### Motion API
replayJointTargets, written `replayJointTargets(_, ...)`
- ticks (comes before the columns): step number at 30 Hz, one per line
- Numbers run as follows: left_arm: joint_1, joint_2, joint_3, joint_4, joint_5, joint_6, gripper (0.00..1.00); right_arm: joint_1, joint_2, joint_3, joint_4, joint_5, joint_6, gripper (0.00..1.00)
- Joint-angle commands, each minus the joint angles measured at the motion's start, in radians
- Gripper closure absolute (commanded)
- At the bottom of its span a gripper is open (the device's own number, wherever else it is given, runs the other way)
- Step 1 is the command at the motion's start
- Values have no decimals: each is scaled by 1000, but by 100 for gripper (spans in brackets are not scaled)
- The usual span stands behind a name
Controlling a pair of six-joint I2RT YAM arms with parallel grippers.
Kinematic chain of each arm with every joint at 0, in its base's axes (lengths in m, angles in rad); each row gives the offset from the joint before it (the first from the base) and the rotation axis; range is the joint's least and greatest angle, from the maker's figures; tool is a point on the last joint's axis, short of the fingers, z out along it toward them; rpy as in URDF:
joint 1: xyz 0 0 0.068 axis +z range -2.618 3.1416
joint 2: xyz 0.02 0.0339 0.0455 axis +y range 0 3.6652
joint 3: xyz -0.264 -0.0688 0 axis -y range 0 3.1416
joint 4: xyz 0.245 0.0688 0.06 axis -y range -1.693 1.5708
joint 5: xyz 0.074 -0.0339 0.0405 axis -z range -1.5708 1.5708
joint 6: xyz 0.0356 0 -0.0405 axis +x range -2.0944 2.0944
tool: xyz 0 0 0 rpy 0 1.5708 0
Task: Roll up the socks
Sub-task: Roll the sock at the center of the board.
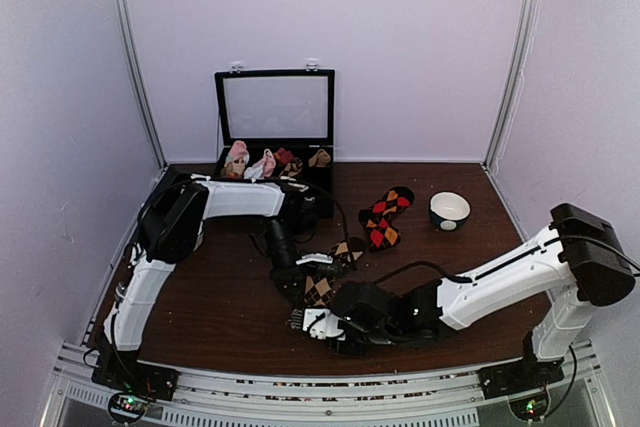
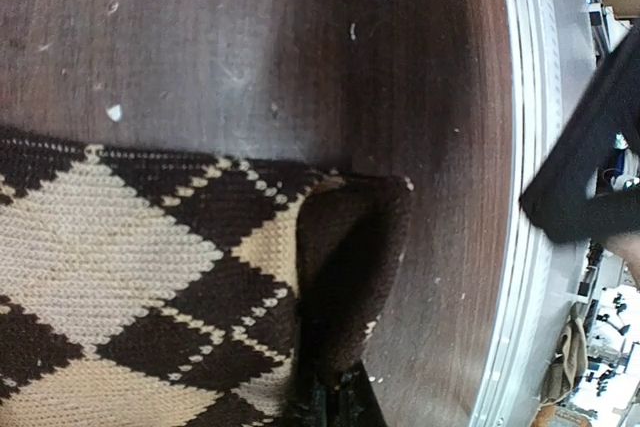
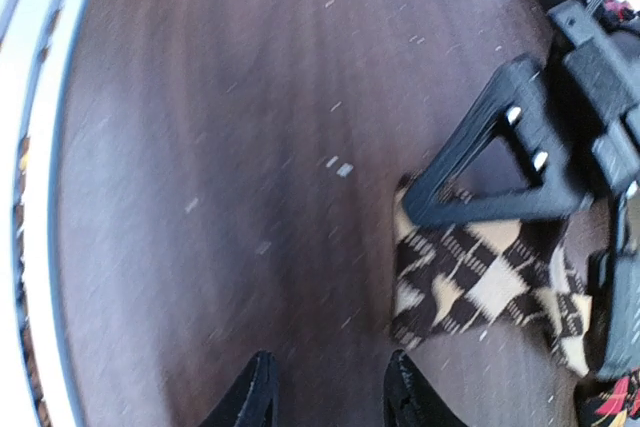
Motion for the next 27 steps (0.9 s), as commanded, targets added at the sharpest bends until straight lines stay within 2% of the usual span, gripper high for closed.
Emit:
replayJointTargets(1, -6, 70, 16, 21, -77, -44, 100, -63, 73, 88, 51, -35, -100, 66)
replayJointTargets(12, -6, 76, 59, 16, -108, -57, 100, -115, 189, 141, 70, -97, -105, 70)
replayJointTargets(15, -6, 75, 58, 13, -108, -51, 100, -125, 212, 129, 80, -100, -80, 79)
replayJointTargets(19, -5, 47, 37, 15, -95, -29, 100, -147, 227, 111, 102, -108, -35, 96)
replayJointTargets(21, -3, 8, 7, 23, -85, -12, 89, -168, 227, 106, 103, -130, 0, 100)
replayJointTargets(23, 5, -39, -27, 25, -68, 13, 70, -191, 219, 105, 88, -186, 44, 100)
replayJointTargets(26, 20, -153, -107, 75, -89, 32, 51, -227, 204, 112, 43, -280, 110, 100)
replayJointTargets(27, 29, -196, -140, 100, -91, 36, 41, -239, 200, 118, 22, -310, 134, 100)
